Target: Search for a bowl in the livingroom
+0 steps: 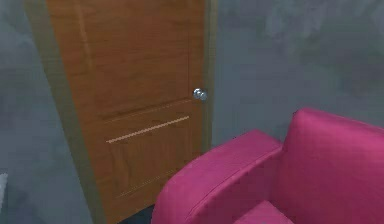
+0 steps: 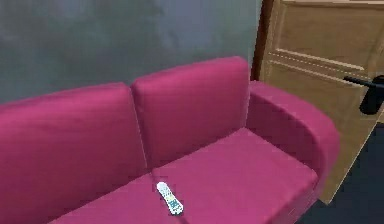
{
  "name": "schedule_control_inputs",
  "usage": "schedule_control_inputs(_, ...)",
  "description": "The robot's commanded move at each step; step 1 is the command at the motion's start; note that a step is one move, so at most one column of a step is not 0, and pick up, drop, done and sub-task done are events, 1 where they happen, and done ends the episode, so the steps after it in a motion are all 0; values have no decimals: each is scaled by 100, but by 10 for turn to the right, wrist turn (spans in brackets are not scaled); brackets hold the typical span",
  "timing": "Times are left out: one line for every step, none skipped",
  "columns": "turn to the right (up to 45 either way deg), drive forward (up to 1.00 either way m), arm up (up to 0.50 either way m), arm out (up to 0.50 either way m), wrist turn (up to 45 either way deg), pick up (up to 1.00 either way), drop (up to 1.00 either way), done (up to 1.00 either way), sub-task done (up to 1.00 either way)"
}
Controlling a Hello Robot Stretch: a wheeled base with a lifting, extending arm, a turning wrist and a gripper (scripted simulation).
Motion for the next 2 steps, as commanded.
schedule_control_inputs(0,5,0,0,0,0,0,0,0)
schedule_control_inputs(-450,0,0,0,0,0,0,0,0)
